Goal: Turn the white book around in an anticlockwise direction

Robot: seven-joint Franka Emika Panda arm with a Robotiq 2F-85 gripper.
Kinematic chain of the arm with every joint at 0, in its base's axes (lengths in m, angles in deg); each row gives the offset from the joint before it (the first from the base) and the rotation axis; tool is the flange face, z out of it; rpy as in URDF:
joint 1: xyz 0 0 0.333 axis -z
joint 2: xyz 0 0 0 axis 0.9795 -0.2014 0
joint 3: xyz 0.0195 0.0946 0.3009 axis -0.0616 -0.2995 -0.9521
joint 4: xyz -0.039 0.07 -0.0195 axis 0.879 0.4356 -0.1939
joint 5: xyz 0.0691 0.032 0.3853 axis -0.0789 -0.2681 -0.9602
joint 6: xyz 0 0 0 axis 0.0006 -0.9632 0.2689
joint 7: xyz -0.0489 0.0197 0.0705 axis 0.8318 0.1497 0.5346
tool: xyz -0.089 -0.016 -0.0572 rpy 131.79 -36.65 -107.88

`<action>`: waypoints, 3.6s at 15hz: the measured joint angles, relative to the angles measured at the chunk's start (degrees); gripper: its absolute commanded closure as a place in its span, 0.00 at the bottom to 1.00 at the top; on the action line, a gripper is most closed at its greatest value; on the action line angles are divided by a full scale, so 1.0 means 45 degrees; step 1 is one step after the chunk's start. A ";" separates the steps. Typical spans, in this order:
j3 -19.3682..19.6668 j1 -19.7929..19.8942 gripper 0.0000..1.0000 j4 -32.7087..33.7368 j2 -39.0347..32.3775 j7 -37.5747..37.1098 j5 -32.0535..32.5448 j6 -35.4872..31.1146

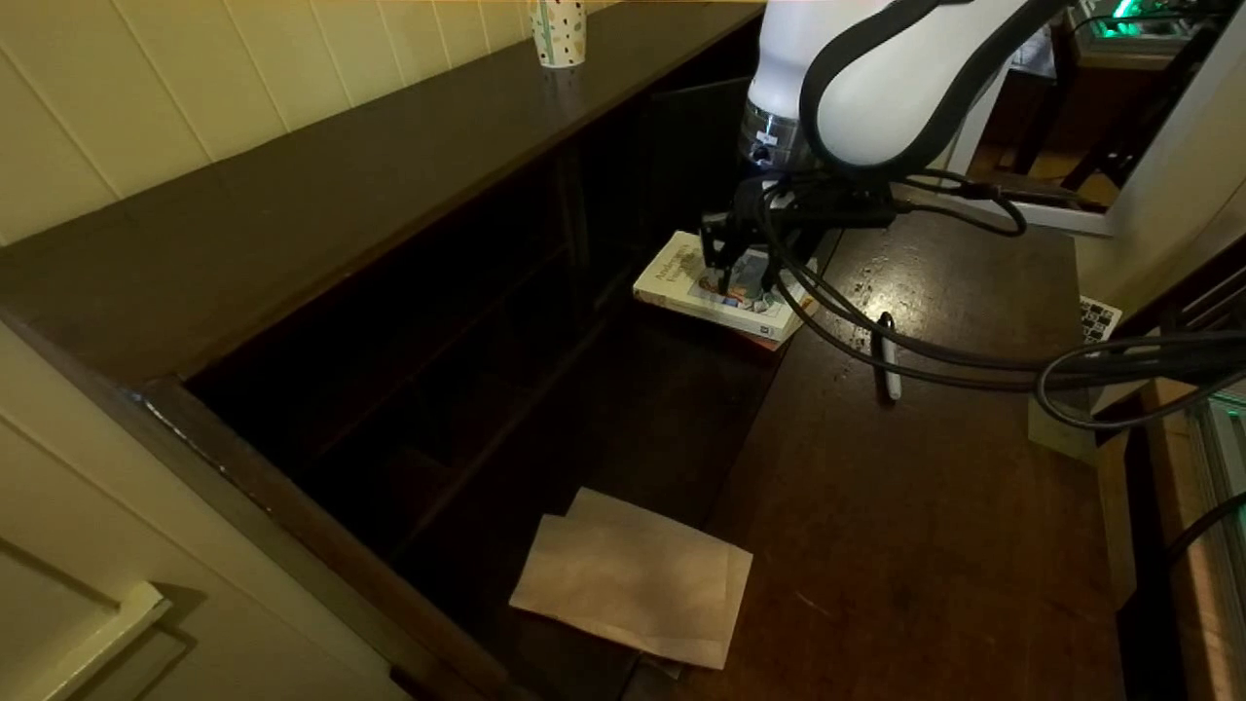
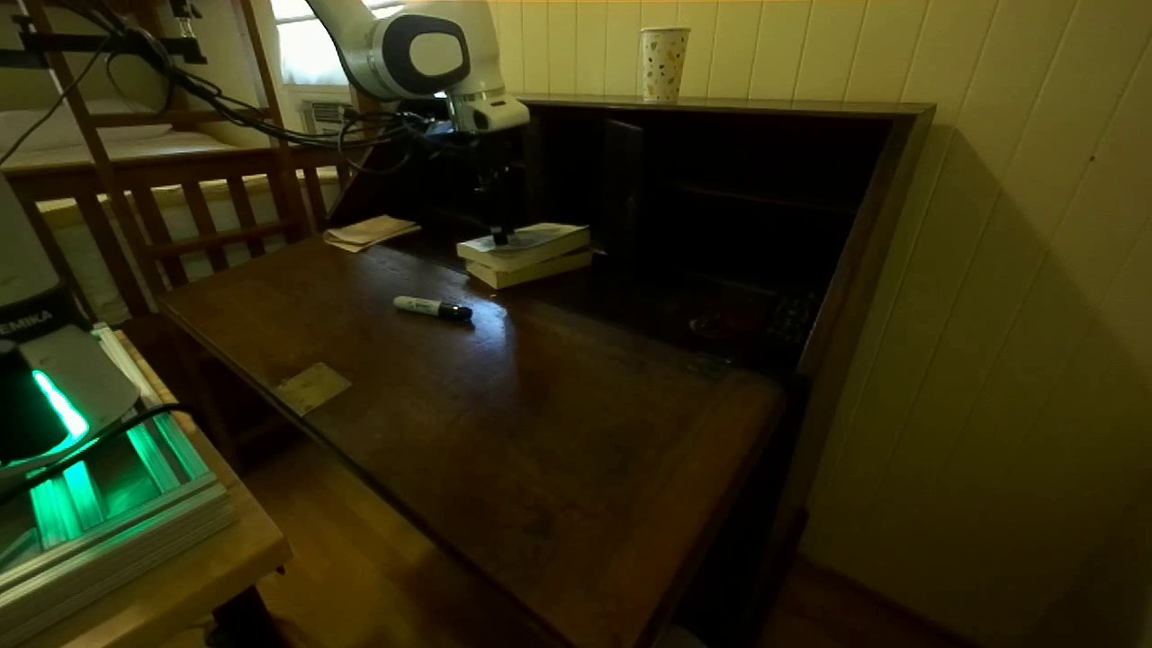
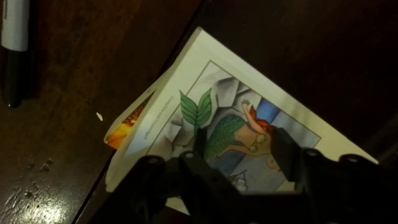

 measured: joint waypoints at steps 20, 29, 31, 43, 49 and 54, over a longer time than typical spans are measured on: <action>-0.0031 0.0027 1.00 0.0496 -0.0066 1.0256 -0.0030 0.1356; 0.0005 0.0109 1.00 0.0438 0.0085 1.3442 0.2148 0.2103; 0.0041 0.0114 1.00 0.0436 0.0103 1.3849 0.2833 0.2260; -0.0598 0.1115 1.00 0.0118 0.1067 1.5516 -0.0461 0.2362; -0.0106 0.0919 1.00 0.0249 0.1320 1.1189 -0.0045 0.2691; 0.0141 0.0634 1.00 0.0448 0.0741 0.7492 0.0006 0.2690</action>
